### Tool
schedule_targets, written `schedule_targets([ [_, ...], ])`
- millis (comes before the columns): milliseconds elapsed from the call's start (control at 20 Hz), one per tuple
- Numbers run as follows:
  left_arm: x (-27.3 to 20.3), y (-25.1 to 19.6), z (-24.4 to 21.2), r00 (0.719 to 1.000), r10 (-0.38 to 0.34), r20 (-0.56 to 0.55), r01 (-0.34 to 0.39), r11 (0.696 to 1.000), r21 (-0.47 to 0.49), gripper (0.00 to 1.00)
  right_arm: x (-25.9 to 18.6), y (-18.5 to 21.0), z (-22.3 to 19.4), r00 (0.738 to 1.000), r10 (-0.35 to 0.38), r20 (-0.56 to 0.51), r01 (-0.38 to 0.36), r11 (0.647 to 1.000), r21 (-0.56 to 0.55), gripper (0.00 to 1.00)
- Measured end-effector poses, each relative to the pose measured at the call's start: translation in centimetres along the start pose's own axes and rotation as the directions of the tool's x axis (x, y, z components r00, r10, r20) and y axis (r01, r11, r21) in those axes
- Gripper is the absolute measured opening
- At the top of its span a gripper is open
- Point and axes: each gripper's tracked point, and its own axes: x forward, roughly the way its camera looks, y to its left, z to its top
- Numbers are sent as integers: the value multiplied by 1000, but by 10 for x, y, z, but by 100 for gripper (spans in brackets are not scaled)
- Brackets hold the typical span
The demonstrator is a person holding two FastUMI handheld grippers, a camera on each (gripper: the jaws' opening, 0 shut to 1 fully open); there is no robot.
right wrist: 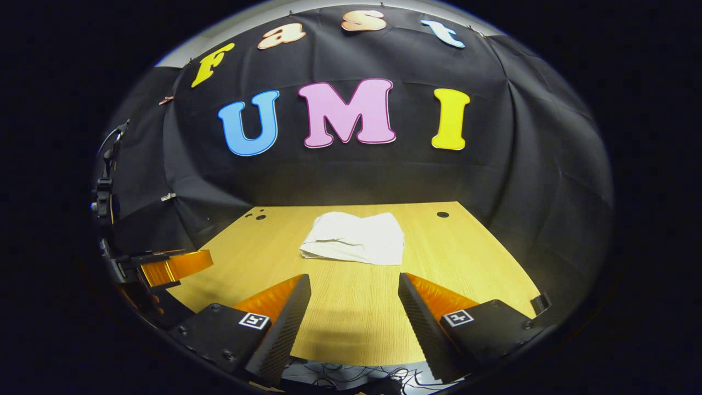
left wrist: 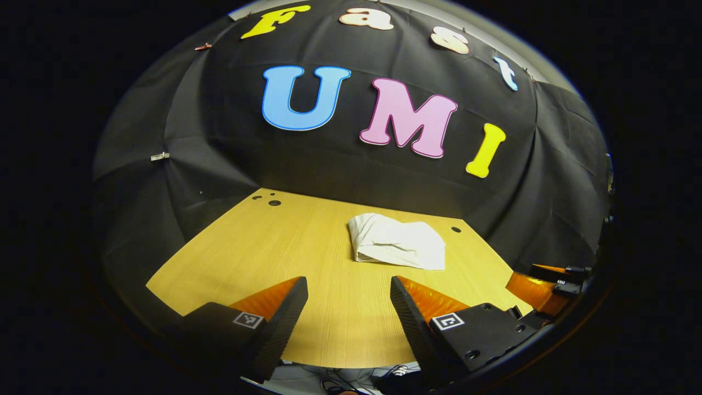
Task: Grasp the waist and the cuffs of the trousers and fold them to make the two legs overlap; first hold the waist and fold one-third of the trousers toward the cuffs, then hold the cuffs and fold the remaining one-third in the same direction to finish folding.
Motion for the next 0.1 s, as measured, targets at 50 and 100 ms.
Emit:
schedule_targets([
  [50,0,2,-1,1000,2,-4,-2,1000,-6,96,0,0,-1,1000,-4,-2,4,1000,7,98],
  [100,1,3,0,1000,3,-7,-3,1000,-10,96,0,0,0,1000,-9,-5,9,1000,10,98],
])
